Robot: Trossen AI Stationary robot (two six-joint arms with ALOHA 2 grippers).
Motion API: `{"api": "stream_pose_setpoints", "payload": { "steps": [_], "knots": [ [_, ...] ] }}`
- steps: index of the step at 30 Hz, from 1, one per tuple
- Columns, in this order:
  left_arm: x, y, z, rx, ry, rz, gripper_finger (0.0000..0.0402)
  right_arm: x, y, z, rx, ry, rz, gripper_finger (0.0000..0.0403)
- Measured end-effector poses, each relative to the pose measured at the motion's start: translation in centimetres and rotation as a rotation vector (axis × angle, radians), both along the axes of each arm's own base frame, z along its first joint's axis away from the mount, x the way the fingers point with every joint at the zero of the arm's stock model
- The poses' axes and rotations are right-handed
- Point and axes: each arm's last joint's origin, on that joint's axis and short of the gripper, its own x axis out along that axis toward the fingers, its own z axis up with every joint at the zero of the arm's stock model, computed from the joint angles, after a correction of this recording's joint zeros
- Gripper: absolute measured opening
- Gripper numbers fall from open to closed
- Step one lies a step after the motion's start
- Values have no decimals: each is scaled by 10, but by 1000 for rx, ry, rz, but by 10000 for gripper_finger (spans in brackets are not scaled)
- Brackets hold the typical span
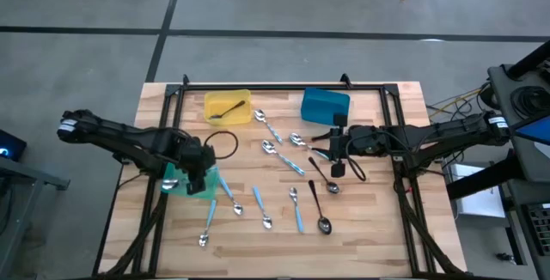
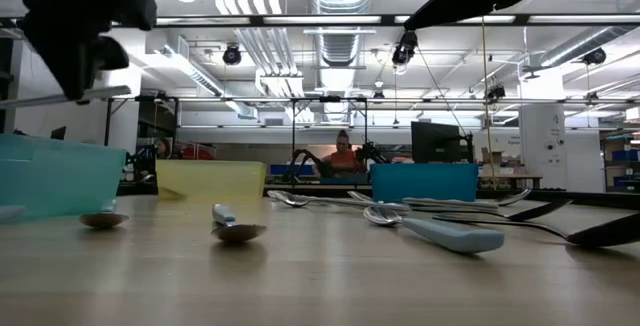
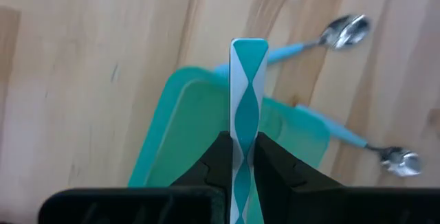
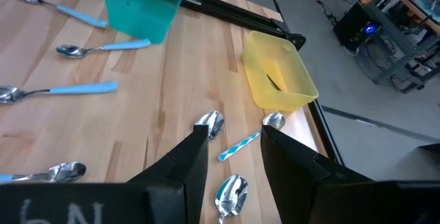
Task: Sort silverware by color (type)
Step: Put the blue patterned spoon into the green bin
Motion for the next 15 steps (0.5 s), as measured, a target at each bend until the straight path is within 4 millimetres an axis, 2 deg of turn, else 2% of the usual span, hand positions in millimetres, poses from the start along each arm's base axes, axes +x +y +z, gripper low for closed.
{"api": "stream_pose_setpoints", "payload": {
  "steps": [8, 15],
  "knots": [
    [-2, 1, -16, 26, 39, -72, 22, 0, 0, 0, 0, 0, 0, 125],
    [3, 0, -23, 22, -16, -78, 22, 0, 0, 0, -1, 1, 0, 125]
  ]
}}
